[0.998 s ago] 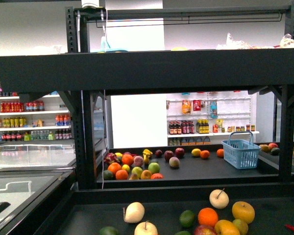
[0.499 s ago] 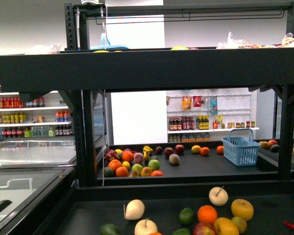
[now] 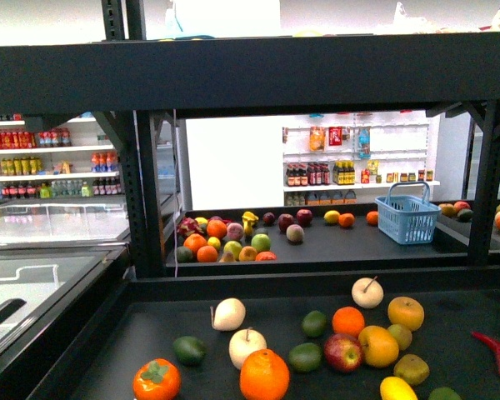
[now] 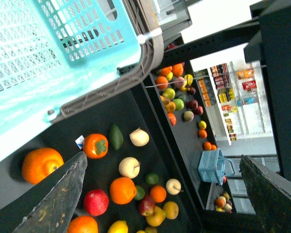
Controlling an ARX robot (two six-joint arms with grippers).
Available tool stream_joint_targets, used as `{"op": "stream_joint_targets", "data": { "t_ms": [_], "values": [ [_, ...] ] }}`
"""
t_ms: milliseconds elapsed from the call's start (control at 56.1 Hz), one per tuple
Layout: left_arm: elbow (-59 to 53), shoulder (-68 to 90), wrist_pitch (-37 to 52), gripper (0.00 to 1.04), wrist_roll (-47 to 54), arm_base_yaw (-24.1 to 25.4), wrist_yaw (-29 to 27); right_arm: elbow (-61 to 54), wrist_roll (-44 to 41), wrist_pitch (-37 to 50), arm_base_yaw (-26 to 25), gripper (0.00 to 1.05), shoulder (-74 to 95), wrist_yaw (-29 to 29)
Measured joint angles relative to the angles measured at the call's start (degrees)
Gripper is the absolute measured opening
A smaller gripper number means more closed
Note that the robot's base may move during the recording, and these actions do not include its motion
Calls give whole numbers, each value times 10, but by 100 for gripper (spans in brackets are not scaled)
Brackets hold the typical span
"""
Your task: Pick lemon from shelf
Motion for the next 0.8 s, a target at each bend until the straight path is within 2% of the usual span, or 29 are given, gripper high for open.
{"op": "stream_joint_targets", "data": {
  "t_ms": [428, 802],
  "values": [
    [174, 206, 16, 97, -75, 15, -28, 0, 0, 0, 0, 97, 0, 0],
    [261, 308, 49, 97, -125, -6, -52, 0, 0, 0, 0, 97, 0, 0]
  ]
}}
